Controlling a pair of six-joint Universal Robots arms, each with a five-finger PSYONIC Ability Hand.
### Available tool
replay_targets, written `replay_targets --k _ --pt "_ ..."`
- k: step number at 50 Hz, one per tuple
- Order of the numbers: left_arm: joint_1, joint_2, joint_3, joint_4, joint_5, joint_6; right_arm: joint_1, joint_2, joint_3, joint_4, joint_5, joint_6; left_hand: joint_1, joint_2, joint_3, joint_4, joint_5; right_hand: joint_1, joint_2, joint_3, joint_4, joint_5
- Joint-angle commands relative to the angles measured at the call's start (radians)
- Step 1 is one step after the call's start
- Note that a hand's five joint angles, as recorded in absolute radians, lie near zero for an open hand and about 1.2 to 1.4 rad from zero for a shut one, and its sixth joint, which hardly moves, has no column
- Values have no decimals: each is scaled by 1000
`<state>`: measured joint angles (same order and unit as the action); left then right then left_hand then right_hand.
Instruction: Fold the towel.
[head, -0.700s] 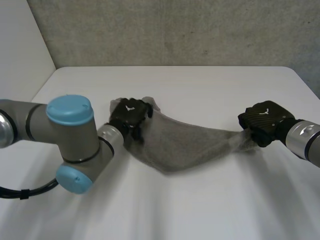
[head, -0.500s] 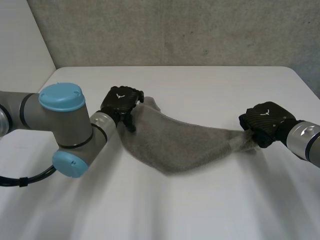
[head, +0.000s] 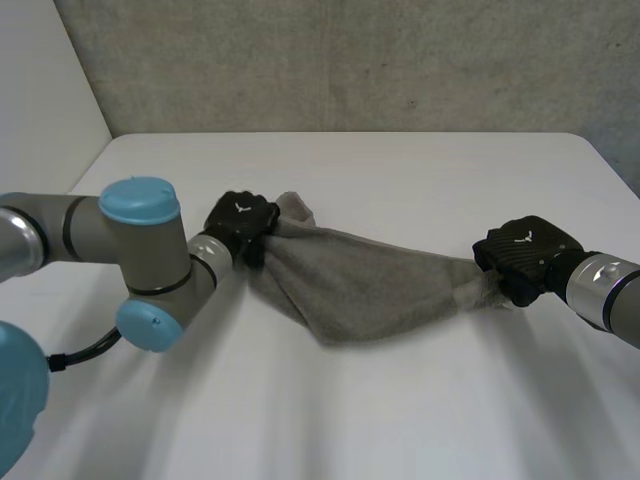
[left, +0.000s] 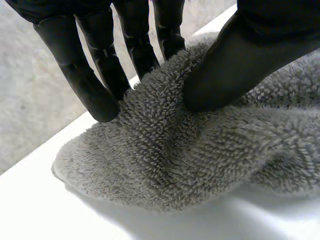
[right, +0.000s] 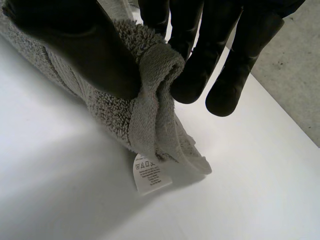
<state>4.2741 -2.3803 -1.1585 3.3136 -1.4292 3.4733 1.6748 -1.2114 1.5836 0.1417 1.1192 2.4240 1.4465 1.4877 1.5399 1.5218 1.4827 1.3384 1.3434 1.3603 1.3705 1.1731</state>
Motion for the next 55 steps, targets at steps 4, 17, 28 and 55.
replay_targets --k 4,17,28,55 --pt "-4 289 -199 1 0 -48 -9 -71 -25 41 2 0 -50 -91 -144 -126 -261 58 53 36 26 49" --pt "3 526 -575 -12 12 21 -69 -129 13 499 -18 -463 -50 -91 -144 -126 -261 58 53 36 26 49" --pt "7 538 -633 -74 9 81 -95 -149 3 519 -44 -470 -498 -539 -591 -573 -708 -525 -530 -547 -557 -534" --pt "190 561 -573 -72 26 84 -84 -11 -65 254 -76 4 -746 -787 -839 -821 -956 -798 -803 -820 -830 -807"
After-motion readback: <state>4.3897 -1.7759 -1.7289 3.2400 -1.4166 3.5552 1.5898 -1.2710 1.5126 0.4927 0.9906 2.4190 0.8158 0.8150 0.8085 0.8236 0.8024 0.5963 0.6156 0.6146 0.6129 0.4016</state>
